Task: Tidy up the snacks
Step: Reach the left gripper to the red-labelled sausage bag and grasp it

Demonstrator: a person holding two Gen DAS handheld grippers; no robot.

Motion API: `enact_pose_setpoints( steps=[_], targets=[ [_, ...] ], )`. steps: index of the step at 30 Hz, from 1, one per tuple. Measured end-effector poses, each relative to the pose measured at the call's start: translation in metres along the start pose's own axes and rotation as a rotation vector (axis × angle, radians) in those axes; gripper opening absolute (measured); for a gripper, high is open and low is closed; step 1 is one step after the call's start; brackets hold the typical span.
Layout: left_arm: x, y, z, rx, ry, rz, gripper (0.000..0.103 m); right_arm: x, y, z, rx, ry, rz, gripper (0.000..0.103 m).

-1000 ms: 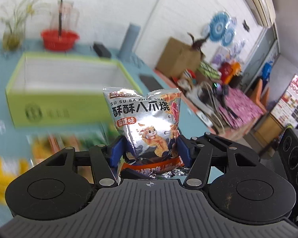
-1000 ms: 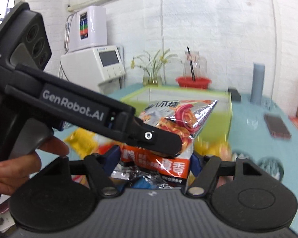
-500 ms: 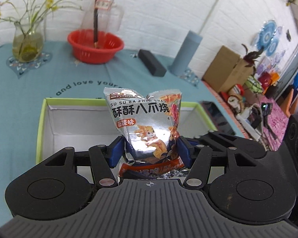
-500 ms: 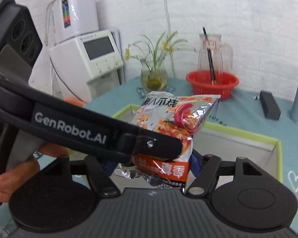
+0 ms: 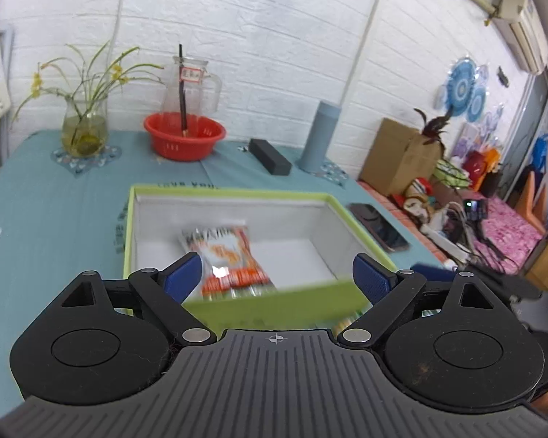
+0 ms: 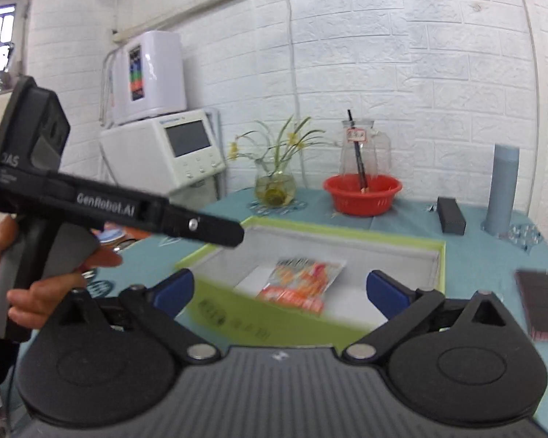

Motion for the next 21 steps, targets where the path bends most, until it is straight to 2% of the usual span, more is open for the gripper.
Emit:
enact_pose_setpoints(
  steps=[3, 7, 11, 15, 21],
  targets=[
    [-0.037, 0.004, 0.03, 0.005, 0.023, 0.043, 0.079, -0.035, 0.031, 0.023, 0.034, 0.047, -0.031, 0.102],
    [-0.088, 0.022, 0.068, 0.061, 0.054, 0.091, 0.079, -0.075, 0.07, 0.043, 0.074, 0.109, -0.077, 0.102],
    [-0.135, 0.047, 0.096, 0.081, 0.13, 0.213, 0.077, -0.099, 0.102, 0.05, 0.143, 0.158, -0.104, 0.102],
    [-0.16, 0.058, 0.113, 0.064, 0.165, 0.292, 0.077, -0.106, 0.123, 0.047, 0.177, 0.19, -0.112, 0.102],
    [-0.169, 0.072, 0.129, 0.08, 0.12, 0.33, 0.077, -0.104, 0.151, 0.046, 0.24, 0.206, -0.098, 0.103]
  ],
)
Point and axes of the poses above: each gripper's, at about its wrist camera, not at the fingertips, and z roughly against the way its jaws point, y to its left, x to its top, the point moved 5 cm from there along -z, roughly the way its jaws point, and after that the axes turned 11 degrees about z, right-handed, at the moved point
